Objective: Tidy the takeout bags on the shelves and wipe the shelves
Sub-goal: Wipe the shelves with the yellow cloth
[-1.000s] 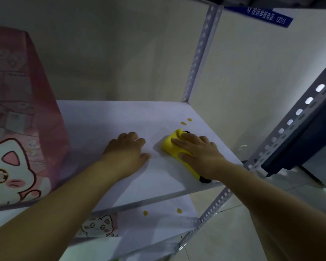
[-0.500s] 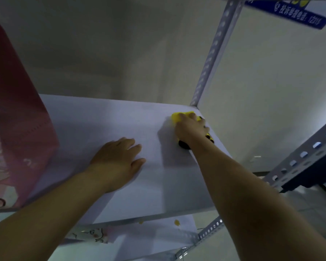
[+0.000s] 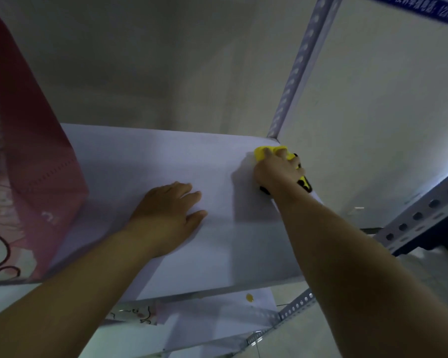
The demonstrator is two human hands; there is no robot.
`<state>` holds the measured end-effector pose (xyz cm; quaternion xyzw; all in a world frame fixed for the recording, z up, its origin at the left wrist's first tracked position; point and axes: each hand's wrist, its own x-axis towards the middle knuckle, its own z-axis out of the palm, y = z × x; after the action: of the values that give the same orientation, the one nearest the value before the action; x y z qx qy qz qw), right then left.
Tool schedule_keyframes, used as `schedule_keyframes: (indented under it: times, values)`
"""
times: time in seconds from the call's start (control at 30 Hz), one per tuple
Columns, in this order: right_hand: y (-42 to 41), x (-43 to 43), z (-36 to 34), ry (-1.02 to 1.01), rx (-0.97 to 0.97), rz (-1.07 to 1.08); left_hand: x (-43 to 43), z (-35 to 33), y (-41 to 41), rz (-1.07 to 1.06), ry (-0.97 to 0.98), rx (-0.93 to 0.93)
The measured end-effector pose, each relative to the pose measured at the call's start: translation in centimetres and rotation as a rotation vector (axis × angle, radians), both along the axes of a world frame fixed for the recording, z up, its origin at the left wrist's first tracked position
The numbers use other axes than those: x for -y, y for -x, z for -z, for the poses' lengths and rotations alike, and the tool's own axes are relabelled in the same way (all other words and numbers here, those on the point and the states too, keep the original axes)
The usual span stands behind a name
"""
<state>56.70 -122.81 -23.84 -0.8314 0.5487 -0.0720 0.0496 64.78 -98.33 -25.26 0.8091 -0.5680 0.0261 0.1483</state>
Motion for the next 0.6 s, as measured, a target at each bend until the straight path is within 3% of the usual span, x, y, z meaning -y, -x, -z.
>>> schedule_keyframes:
  times: [0.17,0.23,0.43,0.5,0.6]
  values:
    - [1.4,-3.8,1.0,0.096,0.06,-0.562,0.2,0.3,-0.1,-0.02,-0.007,0.007]
    - [3.7,-3.1,0.5,0.026,0.104,-0.653,0.3,0.5,-0.2,-0.032,-0.017,-0.006]
    - [7.1,-1.4,0.1,-0.001,-0.018,-0.17,0.2,0.6,-0.2,-0.021,-0.023,-0.039]
    - [6.3,-3.7,-0.1,-0.007,-0.027,-0.145,0.1,0.1,0.1,-0.022,-0.025,-0.04]
    - [6.1,-7.6,0.2,0.041,0.007,-0.289,-0.3,-0.8,0.6,-0.031,-0.078,-0.002]
